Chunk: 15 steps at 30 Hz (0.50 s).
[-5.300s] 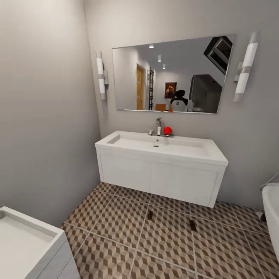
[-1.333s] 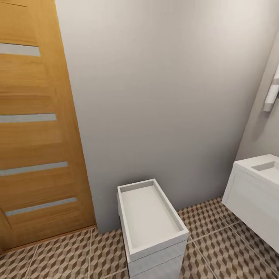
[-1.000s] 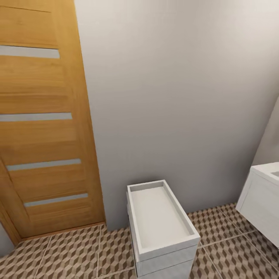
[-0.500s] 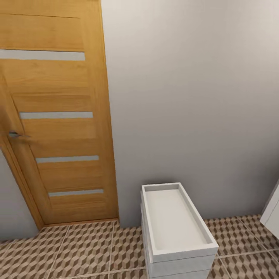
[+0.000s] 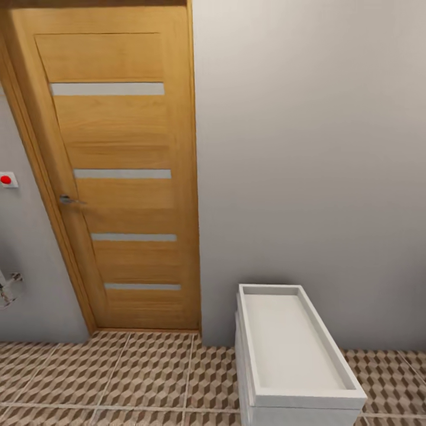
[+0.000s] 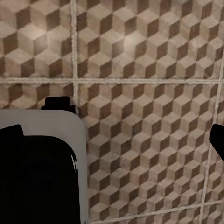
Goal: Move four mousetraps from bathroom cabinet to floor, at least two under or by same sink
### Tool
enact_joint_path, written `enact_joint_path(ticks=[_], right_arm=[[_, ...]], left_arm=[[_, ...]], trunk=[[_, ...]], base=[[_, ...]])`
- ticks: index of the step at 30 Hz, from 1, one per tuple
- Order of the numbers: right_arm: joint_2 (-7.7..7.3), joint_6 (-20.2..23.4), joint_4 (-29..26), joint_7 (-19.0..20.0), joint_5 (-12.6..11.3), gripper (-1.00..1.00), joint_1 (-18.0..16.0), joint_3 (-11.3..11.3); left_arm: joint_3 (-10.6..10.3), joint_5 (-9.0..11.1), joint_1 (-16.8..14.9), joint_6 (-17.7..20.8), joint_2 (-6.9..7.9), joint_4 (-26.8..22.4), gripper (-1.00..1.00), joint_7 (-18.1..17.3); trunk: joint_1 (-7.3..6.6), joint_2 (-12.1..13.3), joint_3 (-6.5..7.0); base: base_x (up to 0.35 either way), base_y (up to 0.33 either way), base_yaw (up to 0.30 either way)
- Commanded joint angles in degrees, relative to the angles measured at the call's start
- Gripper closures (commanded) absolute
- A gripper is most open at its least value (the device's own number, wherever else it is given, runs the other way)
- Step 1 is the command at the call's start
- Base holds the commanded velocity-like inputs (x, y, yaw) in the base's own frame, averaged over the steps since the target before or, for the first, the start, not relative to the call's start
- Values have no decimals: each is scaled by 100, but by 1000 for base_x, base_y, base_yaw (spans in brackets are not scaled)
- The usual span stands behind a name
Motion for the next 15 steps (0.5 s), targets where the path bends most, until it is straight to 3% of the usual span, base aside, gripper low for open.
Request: enact_joint_path(ticks=[1,15], right_arm=[[0,-32,18,-14,-11,-100,-7,35],[15,-32,18,-14,-3,-100,-7,35]], left_arm=[[-26,34,-4,-23,-1,0,-100,14],[-43,-1,-4,-31,18,-51,-100,14]], trunk=[[0,-4,-6],[0,-4,-6]], base=[[0,0,271],[0,0,271]])
